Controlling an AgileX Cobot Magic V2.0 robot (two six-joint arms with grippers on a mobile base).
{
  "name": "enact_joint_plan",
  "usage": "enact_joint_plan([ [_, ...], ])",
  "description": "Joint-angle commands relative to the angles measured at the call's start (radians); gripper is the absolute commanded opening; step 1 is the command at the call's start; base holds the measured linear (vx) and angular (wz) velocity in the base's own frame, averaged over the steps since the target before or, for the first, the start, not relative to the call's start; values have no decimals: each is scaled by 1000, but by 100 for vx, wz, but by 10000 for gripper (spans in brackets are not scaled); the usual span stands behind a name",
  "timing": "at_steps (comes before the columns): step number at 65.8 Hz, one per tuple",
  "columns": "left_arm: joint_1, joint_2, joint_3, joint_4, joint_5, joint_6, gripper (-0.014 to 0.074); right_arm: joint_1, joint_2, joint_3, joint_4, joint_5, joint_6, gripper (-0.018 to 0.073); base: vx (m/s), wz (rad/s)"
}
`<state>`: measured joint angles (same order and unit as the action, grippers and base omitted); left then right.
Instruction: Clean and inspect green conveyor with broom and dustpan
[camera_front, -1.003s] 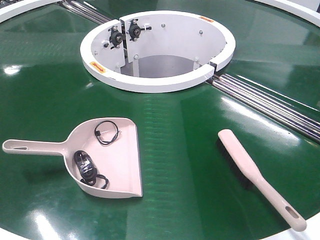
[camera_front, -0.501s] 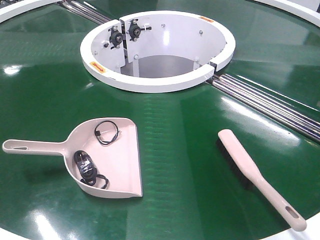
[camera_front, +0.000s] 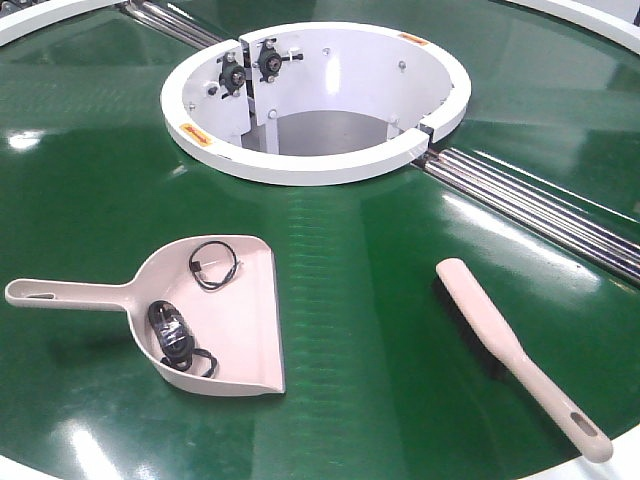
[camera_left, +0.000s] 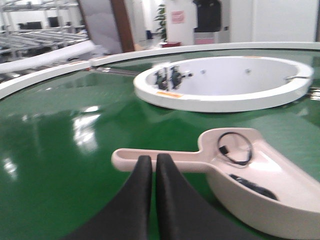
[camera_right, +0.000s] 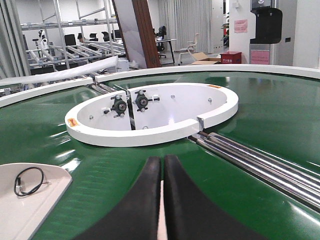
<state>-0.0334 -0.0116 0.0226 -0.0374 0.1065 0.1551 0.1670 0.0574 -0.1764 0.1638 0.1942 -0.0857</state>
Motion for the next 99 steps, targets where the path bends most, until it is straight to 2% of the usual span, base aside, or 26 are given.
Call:
enact_joint_plan([
  [1, 48, -16, 15, -12, -62, -36, -8, -3, 12, -28, -1, -72, -4, -8, 0, 0],
  [6, 78, -16, 16, -12, -68, -48, -8, -3, 12, -28, -1, -71, -4, -8, 0, 0],
  [18, 72, -16, 16, -8, -73, -62, -8, -3, 12, -28, -1, -71, -4, -8, 0, 0],
  [33, 8, -16, 16, 72, -95, -206, -8, -3, 12, -28, -1, -71, -4, -8, 0, 0],
  [99, -3, -16, 16, 66, -88, -206, -6, -3, 12, -28, -1, -70, -4, -8, 0, 0],
])
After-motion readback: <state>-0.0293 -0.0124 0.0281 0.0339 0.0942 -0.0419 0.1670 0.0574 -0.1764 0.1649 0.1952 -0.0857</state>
